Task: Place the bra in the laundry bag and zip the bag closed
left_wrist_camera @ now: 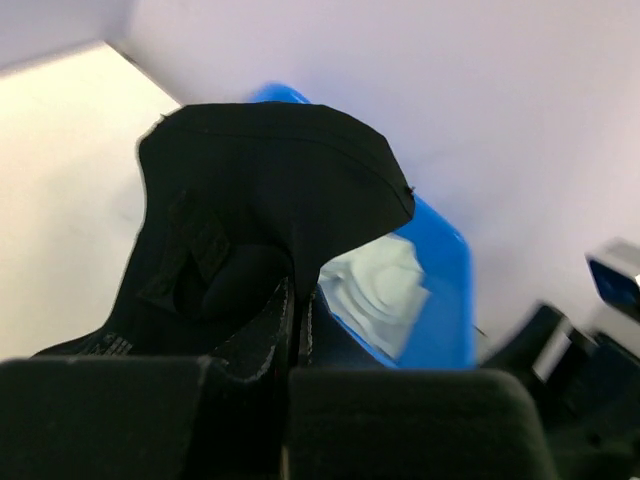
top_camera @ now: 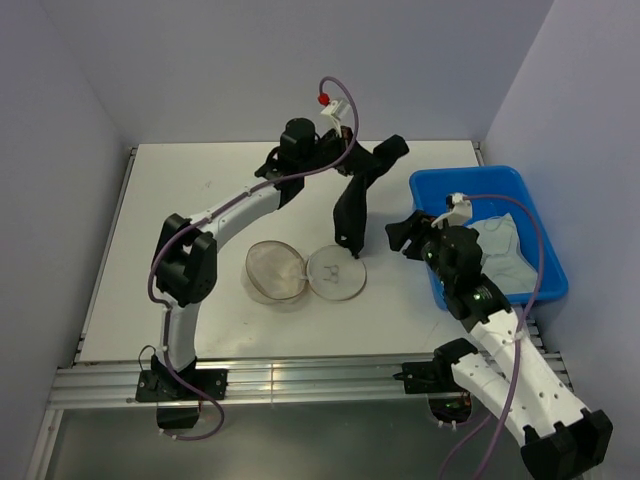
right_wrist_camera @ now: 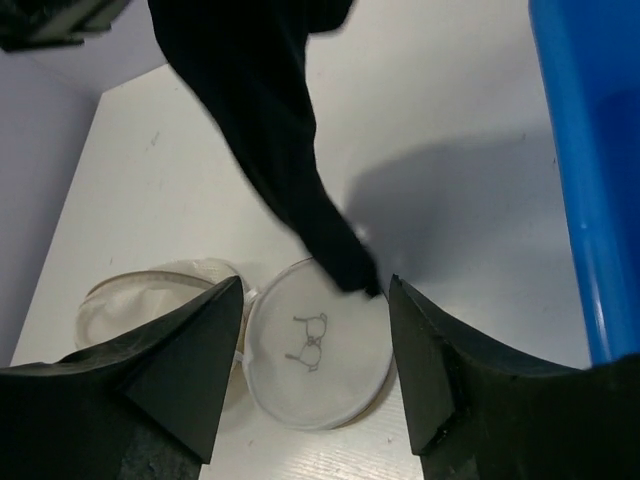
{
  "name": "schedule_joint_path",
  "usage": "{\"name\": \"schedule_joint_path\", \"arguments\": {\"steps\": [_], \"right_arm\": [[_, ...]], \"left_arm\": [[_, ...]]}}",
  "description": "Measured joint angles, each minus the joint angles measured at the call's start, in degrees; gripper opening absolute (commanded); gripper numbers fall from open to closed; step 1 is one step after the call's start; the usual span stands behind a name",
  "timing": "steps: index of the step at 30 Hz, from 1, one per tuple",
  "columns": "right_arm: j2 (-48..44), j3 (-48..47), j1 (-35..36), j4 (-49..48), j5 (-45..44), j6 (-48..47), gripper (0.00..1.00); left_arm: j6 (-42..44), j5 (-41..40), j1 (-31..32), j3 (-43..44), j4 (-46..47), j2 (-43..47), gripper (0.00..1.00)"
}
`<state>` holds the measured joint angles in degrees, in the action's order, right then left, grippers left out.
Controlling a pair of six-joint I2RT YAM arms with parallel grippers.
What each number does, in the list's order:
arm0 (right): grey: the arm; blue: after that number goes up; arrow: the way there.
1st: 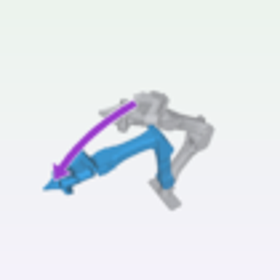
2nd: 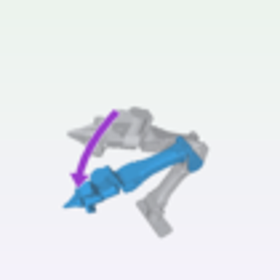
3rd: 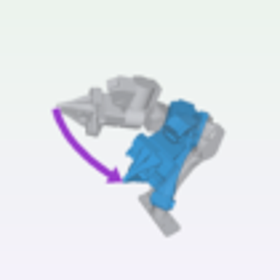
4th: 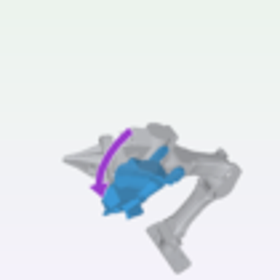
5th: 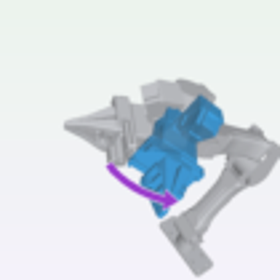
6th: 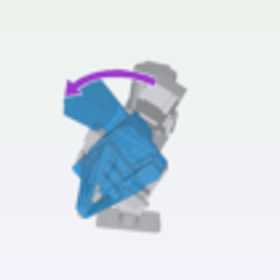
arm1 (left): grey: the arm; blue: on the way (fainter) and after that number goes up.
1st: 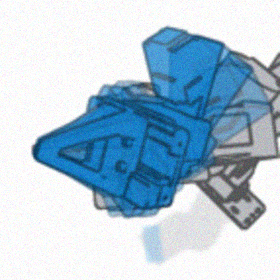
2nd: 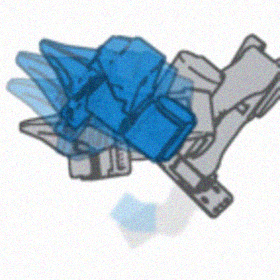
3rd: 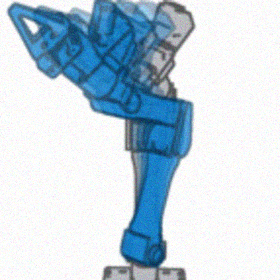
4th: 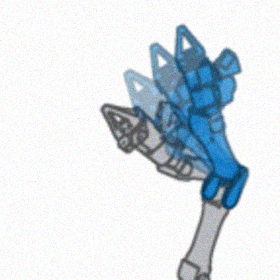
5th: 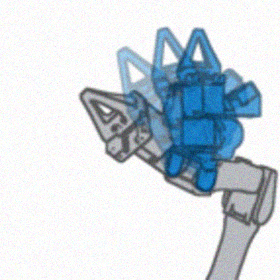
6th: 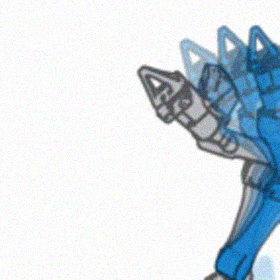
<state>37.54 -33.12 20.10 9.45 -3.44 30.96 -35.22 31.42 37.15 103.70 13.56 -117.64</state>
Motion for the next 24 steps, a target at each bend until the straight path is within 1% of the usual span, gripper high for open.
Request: {"name": "schedule_joint_path", "arguments": {"steps": [3,4,8,10,13,16,19,21,24], "right_arm": [[4.46,-3.10,0.00,-1.01,0.90,-1.27,0.73],[5.77,-3.63,0.00,-1.60,1.33,-1.68,0.75],[7.61,-4.52,-1.03,-3.13,4.44,-3.80,0.80],[7.52,-5.35,-4.46,-4.46,10.14,-4.42,0.82],[6.86,-5.53,-12.35,-9.97,20.00,-3.06,0.87],[6.82,-5.53,-17.31,-15.78,27.45,-1.03,0.91],[7.54,-5.53,-18.78,-21.64,35.56,0.85,0.94],[8.33,-5.53,-18.91,-25.62,40.68,2.62,0.94],[9.18,-5.53,-18.91,-32.35,48.02,5.90,0.95]], "left_arm": [[-3.13,3.32,0.02,-3.50,2.56,0.98,0.00],[-3.69,4.17,0.02,-4.52,3.15,1.44,0.00],[-6.49,7.91,0.00,-10.08,6.25,5.66,0.00],[-8.07,9.42,0.00,-13.64,8.92,9.35,0.00],[-11.76,11.45,0.00,-18.91,15.50,16.39,0.00],[-17.03,12.70,0.02,-21.05,22.73,21.81,0.00],[-24.83,14.40,0.02,-21.14,32.24,24.59,0.00],[-30.23,15.52,0.02,-21.29,38.34,25.09,0.00],[-37.11,16.68,0.28,-22.40,44.92,25.14,0.00]]}}
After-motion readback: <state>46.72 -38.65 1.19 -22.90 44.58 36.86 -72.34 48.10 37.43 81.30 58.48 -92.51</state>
